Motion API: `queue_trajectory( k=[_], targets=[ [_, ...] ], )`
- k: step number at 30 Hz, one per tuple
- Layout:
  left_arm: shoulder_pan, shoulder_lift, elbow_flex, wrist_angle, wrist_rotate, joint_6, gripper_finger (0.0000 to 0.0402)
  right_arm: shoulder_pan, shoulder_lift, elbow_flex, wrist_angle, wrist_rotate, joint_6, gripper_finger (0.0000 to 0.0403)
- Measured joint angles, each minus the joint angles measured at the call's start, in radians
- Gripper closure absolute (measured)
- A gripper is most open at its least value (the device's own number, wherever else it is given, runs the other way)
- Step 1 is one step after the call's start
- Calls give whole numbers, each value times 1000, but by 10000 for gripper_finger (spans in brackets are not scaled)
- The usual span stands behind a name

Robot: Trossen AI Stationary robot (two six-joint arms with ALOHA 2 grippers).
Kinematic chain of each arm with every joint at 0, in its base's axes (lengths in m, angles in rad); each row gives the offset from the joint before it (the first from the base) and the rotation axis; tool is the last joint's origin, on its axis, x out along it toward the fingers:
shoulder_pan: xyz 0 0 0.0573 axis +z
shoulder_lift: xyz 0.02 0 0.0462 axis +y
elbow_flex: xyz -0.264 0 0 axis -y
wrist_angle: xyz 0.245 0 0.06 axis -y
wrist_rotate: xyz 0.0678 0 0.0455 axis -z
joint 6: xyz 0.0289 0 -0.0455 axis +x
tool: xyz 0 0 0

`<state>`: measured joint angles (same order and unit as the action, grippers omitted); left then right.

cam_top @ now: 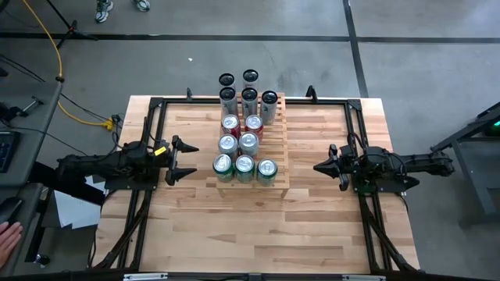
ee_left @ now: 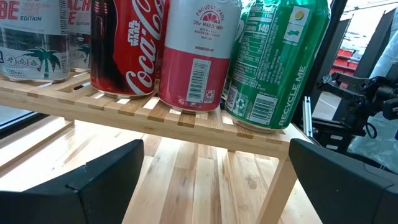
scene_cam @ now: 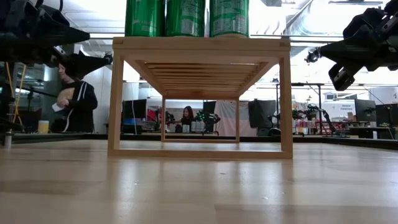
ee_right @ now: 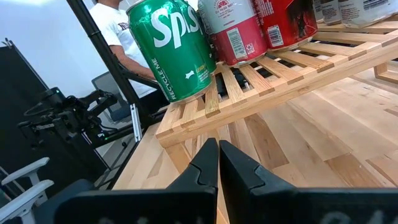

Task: Place canned beverage on shelf
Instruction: Return to Home Position

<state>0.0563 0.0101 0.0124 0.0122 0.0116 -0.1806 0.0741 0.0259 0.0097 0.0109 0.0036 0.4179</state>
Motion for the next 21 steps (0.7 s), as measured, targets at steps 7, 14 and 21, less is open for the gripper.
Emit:
queue_trajectory(
  k=[7,14,21],
  targets=[
    [0,0,0,0,0,0,9,0,0,0,0,0,0,402],
    [0,0,0,0,0,0,9,0,0,0,0,0,0,402],
    [0,0,0,0,0,0,9,0,0,0,0,0,0,402]
  ],
)
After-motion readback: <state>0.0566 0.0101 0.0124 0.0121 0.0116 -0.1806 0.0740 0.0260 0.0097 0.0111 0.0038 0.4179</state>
